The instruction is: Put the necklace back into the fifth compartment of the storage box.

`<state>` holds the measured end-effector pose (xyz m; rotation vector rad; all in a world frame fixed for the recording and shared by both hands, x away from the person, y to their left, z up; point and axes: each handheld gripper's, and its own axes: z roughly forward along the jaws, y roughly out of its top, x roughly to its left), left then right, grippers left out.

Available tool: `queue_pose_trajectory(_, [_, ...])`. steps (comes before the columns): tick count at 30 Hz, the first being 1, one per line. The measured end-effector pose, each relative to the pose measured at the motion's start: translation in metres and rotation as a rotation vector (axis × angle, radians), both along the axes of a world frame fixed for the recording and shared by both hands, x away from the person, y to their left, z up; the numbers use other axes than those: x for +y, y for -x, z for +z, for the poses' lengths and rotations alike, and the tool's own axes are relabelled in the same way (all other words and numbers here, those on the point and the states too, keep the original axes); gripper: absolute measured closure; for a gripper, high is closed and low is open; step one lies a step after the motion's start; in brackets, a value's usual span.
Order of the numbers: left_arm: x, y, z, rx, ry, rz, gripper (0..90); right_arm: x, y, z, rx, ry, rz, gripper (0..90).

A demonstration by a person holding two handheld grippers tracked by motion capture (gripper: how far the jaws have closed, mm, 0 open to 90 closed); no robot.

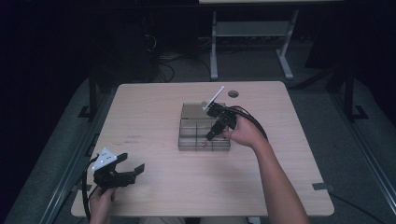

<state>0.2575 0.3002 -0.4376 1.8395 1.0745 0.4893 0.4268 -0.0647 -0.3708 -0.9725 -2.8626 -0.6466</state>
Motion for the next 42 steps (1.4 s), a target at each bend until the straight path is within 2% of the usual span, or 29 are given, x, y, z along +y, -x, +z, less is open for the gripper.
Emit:
queue_pose_trajectory(6, [-0.001,-0.001,-0.001,0.003,0.004,-0.008,14.3,-0.004,0.001,0.000,0.002,0.005,-0.006,45.7])
queue_pose_trajectory(11, [0.003,-0.001,0.000,0.010,0.028,0.001,14.3,-0.007,0.004,0.002,-0.001,0.009,-0.001,44.9])
queue_pose_trajectory(20, [0.000,0.000,0.000,0.001,0.011,-0.004,14.3,-0.005,0.014,0.003,-0.016,0.044,0.030,43.3])
queue_pose_trajectory(28, [-0.001,0.000,-0.001,0.002,0.011,-0.005,14.3,-0.008,0.020,0.000,-0.007,0.040,0.032,43.2])
queue_pose_trajectory(42, [-0.002,0.000,-0.001,-0.004,0.001,-0.008,14.3,-0.020,0.031,0.005,-0.036,0.016,0.025,42.7])
